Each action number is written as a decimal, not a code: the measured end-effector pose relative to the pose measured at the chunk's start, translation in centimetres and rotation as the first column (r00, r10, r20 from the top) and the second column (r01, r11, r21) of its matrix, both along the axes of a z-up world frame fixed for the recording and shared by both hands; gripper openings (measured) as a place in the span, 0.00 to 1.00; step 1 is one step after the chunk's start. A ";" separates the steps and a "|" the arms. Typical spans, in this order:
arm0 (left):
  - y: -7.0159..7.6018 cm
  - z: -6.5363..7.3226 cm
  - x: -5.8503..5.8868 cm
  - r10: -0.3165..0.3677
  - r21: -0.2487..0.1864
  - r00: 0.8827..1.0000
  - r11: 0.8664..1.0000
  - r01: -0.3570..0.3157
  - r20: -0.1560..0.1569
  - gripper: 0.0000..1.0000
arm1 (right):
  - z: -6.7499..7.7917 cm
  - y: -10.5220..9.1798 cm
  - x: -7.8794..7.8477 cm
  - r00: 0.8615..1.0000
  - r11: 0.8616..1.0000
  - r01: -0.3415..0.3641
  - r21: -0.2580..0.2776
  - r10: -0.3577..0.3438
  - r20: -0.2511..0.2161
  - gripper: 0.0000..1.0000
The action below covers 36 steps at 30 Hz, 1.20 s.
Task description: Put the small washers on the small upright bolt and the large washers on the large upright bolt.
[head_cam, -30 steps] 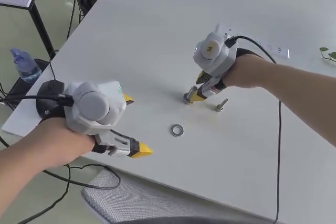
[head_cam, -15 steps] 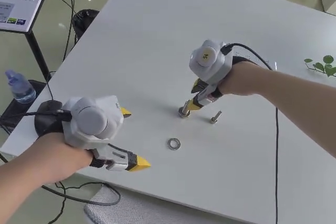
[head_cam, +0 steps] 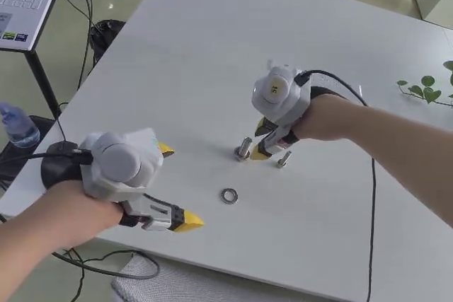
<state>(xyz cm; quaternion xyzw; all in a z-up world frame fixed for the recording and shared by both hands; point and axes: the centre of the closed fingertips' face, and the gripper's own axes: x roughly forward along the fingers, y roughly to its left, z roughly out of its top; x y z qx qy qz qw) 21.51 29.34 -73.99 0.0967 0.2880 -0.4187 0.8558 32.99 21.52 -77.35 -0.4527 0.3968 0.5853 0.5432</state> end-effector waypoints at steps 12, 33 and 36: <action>0.2 -0.1 0.3 -0.002 0.027 1.000 1.000 0.001 0.024 0.91 | -1.1 -1.5 -2.3 0.999 1.000 0.016 0.019 -0.015 -0.034 0.35; 0.0 -1.8 0.2 -0.014 0.018 1.000 1.000 0.014 -0.016 0.93 | -3.9 -1.2 -5.0 0.998 1.000 0.004 0.028 -0.002 -0.061 0.38; -0.3 -1.7 0.3 -0.015 0.011 1.000 1.000 0.015 -0.013 0.94 | -4.4 -0.8 -5.1 0.998 0.999 0.010 0.039 -0.008 -0.057 0.38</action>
